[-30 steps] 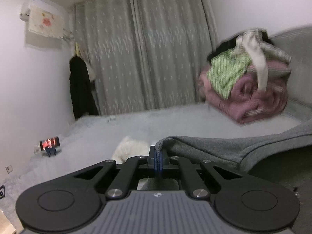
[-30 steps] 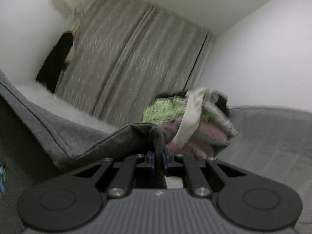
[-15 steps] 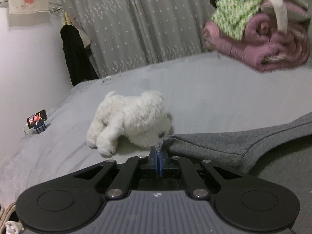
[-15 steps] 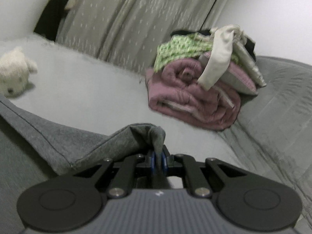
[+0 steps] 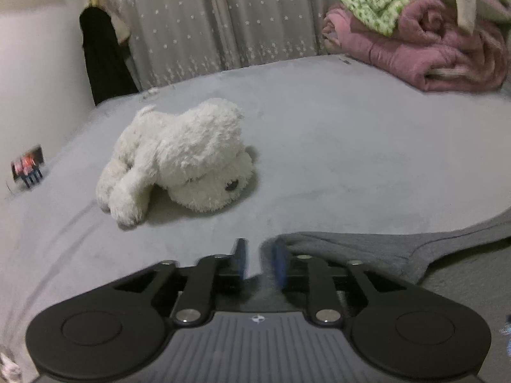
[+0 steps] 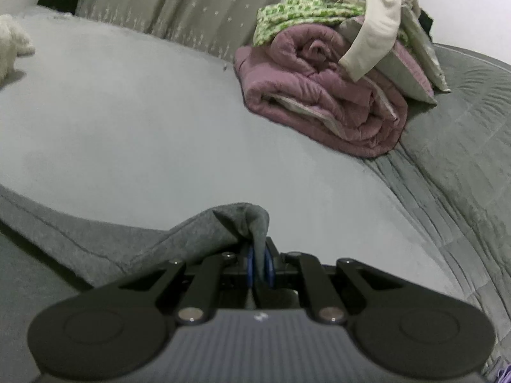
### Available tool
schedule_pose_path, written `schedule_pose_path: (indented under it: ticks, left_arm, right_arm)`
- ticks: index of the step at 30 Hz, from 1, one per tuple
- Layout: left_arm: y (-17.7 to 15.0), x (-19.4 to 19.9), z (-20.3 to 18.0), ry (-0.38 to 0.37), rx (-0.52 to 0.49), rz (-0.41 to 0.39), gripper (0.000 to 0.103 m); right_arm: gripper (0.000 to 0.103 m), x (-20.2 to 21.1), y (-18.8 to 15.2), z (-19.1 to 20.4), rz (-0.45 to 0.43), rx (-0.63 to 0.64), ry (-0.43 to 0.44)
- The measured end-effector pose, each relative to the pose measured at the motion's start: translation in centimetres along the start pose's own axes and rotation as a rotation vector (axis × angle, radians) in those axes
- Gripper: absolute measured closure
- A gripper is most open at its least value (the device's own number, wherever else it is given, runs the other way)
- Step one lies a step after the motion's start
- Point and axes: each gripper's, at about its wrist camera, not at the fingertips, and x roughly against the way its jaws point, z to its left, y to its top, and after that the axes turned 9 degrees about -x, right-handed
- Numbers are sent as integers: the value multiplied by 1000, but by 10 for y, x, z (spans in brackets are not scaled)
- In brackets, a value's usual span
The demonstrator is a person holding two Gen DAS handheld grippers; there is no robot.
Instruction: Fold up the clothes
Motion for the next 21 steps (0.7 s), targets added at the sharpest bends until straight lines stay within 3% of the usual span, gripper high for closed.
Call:
schedule_pose_path:
  ticks: [2,4,7,10,12,15,21]
  left_arm:
    - [-4,3,20,-30,63,4,50]
    - [-11,8,37,-54,93,2,49]
    - [-22,21,55,23,104,-8,49]
    - [-35,29,80,15,160,-8,49]
    - [-49,29,93,-22,201,32,49]
    - [-73,30,98,-68,230,70,49]
    - [-96,32,84,-197,285,87,49]
  right_arm:
    - [95,-4,-1,3,10,21,-9]
    - [96,-7,1,3,24,28,-33]
    - [96,-12,3,5,46,38,-70]
    - [96,-16,6,5,67,45,-99]
    - [95,-17,4,5,78,41,-73]
    - [85,-9,4,-3,63,-15,-13]
    - [81,8,-1,-74,116,-245,67]
